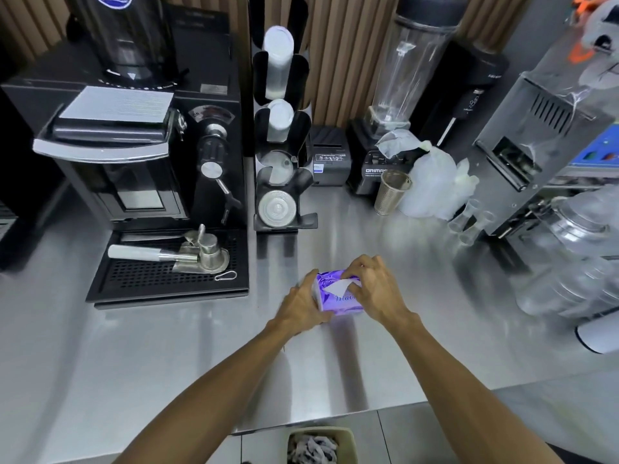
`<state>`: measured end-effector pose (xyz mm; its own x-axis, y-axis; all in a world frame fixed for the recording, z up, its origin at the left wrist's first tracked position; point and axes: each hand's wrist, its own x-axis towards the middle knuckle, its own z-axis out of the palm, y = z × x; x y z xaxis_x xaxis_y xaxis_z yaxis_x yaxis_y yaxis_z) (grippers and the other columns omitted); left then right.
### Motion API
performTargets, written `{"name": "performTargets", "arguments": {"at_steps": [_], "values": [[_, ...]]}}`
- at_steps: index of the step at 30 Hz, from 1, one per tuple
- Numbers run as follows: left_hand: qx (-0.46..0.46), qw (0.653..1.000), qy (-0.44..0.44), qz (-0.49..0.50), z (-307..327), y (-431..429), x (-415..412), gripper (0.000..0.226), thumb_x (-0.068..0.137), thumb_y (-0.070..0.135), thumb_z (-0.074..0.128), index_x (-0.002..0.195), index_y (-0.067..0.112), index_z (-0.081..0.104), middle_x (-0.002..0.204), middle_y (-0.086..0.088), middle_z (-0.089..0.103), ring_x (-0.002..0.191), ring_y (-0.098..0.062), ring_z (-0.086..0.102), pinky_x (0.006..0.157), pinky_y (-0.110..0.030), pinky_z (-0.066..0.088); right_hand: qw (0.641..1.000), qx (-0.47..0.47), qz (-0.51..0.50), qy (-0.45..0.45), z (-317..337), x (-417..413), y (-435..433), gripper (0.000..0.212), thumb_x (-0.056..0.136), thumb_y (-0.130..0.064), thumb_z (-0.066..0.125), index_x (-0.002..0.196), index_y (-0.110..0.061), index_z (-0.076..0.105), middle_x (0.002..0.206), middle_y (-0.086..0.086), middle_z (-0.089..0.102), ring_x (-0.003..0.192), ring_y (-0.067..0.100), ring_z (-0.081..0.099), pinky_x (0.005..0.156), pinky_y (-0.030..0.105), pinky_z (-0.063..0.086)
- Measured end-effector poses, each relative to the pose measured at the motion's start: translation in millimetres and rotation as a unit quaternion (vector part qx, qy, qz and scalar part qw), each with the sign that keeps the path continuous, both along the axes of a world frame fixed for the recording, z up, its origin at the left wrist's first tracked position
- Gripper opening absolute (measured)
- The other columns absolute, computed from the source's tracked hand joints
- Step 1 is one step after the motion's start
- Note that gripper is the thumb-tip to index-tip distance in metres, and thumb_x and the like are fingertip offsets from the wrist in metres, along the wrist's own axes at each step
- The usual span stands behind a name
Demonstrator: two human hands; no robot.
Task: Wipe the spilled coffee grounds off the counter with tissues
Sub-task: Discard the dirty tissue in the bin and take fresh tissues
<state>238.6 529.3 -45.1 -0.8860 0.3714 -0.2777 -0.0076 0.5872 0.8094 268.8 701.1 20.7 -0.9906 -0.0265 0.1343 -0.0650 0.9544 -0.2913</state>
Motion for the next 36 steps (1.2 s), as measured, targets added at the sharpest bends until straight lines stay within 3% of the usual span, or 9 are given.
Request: {"name": "performTargets", "arguments": {"at_steps": [5,10,16,18,20,24,29,33,36], "values": [[0.001,1.000,0.019,-0.010,3,5,1,0.089,0.064,0.035,0.085,0.135,0.032,0.032,0.106,0.002,0.063,0.085,-0.018,0.064,0.067,-0.026,0.056,0.997,-0.046,0.006,0.059,10,1,12,0.016,0.084,-0.014,0.062,0.093,-0.020,0.074,0.098,-0.005,0.063,0.091,0.019,0.046,0.080,0.039,0.045],[-0.035,0.999,0.031,-0.007,4,7,0,0.087,0.060,0.044,0.081,0.129,0.041,0.029,0.101,0.005,0.063,0.081,-0.020,0.064,0.072,-0.037,0.059,0.991,-0.081,0.004,0.105,37,2,18,0.014,0.086,-0.018,0.064,0.092,-0.026,0.074,0.099,-0.011,0.062,0.096,0.017,0.045,0.083,0.035,0.042],[-0.013,0.998,0.040,0.036,14,8,3,0.127,0.047,0.063,0.085,0.149,0.042,0.012,0.121,0.013,0.049,0.108,-0.012,0.054,0.089,-0.033,0.051,0.974,-0.174,0.050,0.136,77,11,13,0.014,0.084,-0.020,0.060,0.090,-0.026,0.072,0.094,-0.016,0.067,0.093,0.006,0.057,0.084,0.022,0.042],[0.127,0.989,0.029,0.073,31,5,8,0.118,0.048,0.058,0.089,0.145,0.051,0.022,0.122,0.015,0.042,0.108,-0.008,0.049,0.089,-0.025,0.048,0.959,-0.260,0.056,0.102,85,13,8,0.015,0.085,-0.010,0.064,0.088,-0.021,0.073,0.089,-0.016,0.070,0.087,0.003,0.064,0.078,0.018,0.047],[0.244,0.965,0.019,0.091,49,-3,14,0.083,0.064,0.045,0.087,0.135,0.048,0.046,0.124,0.015,0.052,0.103,-0.011,0.054,0.083,-0.019,0.049,0.937,-0.341,0.042,0.059,87,12,4,0.015,0.087,-0.007,0.064,0.089,-0.019,0.073,0.087,-0.013,0.072,0.084,0.008,0.068,0.074,0.023,0.053],[0.313,0.938,-0.019,0.148,72,-34,27,0.016,0.086,0.021,0.071,0.102,0.024,0.074,0.097,0.005,0.075,0.086,-0.016,0.070,0.071,-0.024,0.055,0.908,-0.419,-0.019,0.006,67,4,2,0.015,0.089,-0.010,0.066,0.088,-0.025,0.071,0.089,-0.006,0.074,0.085,0.016,0.070,0.080,0.037,0.057],[0.271,0.949,-0.003,0.161,69,-82,43,0.017,0.091,0.010,0.065,0.104,0.016,0.074,0.096,0.009,0.075,0.088,-0.006,0.068,0.071,-0.016,0.050,0.834,-0.525,-0.076,-0.154,39,6,-6,0.023,0.090,0.000,0.060,0.084,-0.018,0.075,0.097,0.015,0.073,0.085,0.033,0.070,0.080,0.055,0.057],[0.223,0.953,0.005,0.203,65,-105,64,0.036,0.084,-0.015,0.056,0.093,0.012,0.078,0.108,0.004,0.069,0.094,-0.006,0.066,0.074,-0.015,0.050,0.755,-0.589,-0.090,-0.275,30,20,-29,0.023,0.088,-0.001,0.051,0.090,0.002,0.074,0.109,0.012,0.070,0.082,0.039,0.069,0.068,0.044,0.058],[0.192,0.953,0.034,0.231,59,-119,80,0.034,0.084,-0.011,0.056,0.087,0.014,0.080,0.107,0.003,0.069,0.100,-0.010,0.065,0.080,-0.015,0.049,0.712,-0.624,-0.089,-0.311,20,32,-42,0.027,0.088,-0.012,0.056,0.094,0.011,0.071,0.100,0.015,0.073,0.082,0.036,0.069,0.066,0.041,0.057]]}}
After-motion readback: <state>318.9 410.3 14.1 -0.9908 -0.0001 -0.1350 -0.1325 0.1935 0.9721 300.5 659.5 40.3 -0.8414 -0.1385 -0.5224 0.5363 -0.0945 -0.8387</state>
